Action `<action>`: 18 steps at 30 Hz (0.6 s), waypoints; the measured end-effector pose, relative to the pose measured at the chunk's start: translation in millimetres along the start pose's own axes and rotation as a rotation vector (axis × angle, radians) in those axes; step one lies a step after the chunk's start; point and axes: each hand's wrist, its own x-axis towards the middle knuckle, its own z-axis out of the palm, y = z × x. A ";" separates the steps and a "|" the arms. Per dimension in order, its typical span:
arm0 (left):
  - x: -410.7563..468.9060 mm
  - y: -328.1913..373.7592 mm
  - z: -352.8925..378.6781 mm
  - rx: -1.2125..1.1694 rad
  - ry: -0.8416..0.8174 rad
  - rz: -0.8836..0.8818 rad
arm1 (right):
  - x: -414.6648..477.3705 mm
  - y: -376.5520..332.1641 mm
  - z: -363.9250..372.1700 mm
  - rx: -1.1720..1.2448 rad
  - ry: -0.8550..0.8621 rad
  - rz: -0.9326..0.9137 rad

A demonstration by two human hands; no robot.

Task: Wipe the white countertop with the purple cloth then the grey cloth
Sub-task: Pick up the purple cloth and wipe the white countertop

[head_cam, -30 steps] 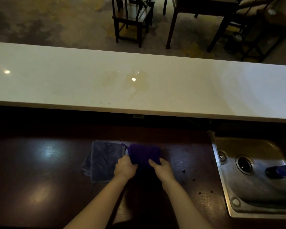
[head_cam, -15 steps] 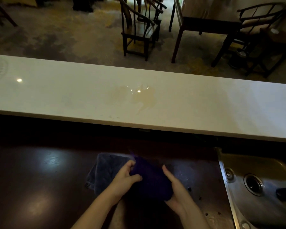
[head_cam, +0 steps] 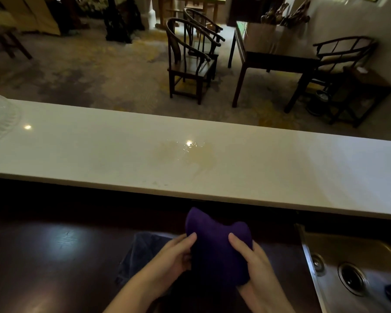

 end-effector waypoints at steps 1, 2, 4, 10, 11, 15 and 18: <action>-1.2 4.3 1.0 0.005 -0.042 0.010 | -2.4 -7.7 5.3 -0.028 -0.002 -0.027; -2.3 10.0 2.2 0.018 -0.082 0.030 | -4.2 -15.9 10.6 -0.052 -0.007 -0.055; -5.2 24.5 5.4 0.076 -0.152 0.097 | -7.5 -33.3 20.5 -0.101 -0.014 -0.120; -11.3 89.4 -12.9 0.448 0.169 0.583 | -1.7 -96.0 49.8 -0.257 0.073 -0.365; -12.9 99.7 -23.0 0.561 0.300 0.653 | 0.9 -106.9 52.8 -0.289 0.091 -0.399; -13.6 130.5 -68.2 1.202 0.759 0.809 | 12.4 -144.9 62.1 -0.472 0.183 -0.589; -11.2 140.5 -92.8 1.466 0.834 0.619 | 27.7 -162.6 64.8 -0.730 0.346 -0.765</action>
